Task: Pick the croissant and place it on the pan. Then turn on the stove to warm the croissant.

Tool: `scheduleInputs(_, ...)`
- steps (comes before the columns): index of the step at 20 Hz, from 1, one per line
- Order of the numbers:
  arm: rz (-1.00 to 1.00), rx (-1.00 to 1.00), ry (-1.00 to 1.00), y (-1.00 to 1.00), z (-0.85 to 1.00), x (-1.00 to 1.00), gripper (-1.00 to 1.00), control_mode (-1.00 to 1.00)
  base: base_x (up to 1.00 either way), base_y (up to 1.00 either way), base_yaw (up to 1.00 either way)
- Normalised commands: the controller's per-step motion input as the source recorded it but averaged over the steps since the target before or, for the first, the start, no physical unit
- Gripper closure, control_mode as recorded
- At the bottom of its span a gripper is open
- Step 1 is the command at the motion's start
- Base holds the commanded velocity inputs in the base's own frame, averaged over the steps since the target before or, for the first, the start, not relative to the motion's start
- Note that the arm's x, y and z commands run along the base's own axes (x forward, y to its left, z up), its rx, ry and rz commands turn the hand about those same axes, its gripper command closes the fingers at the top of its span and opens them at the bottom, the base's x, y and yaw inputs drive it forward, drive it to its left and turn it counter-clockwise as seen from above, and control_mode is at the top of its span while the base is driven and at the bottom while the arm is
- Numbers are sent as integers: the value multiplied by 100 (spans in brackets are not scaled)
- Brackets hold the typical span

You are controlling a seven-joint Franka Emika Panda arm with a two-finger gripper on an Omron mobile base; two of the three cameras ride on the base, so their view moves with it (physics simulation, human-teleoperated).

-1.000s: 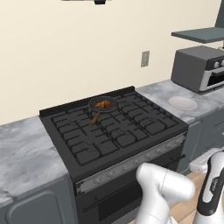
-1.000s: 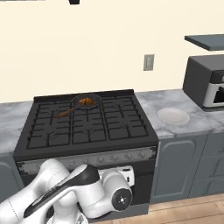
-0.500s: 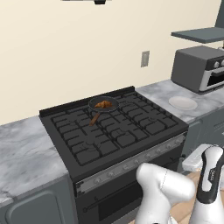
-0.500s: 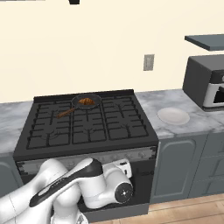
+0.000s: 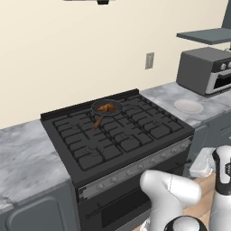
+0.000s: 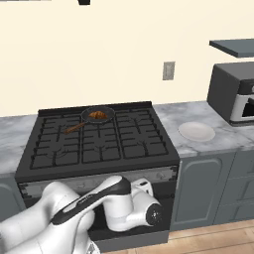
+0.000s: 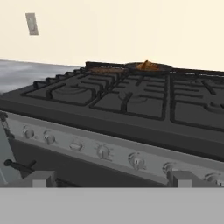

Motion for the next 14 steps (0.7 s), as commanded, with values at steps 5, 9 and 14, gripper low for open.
scheduleInputs(5,0,8,0,-1,-5,10,-100,-100,0,0,0)
scheduleInputs(9,-2,5,3,2,-9,27,-100,-100,0,0,0)
scheduleInputs(14,0,5,2,0,-18,15,-100,-100,0,0,0)
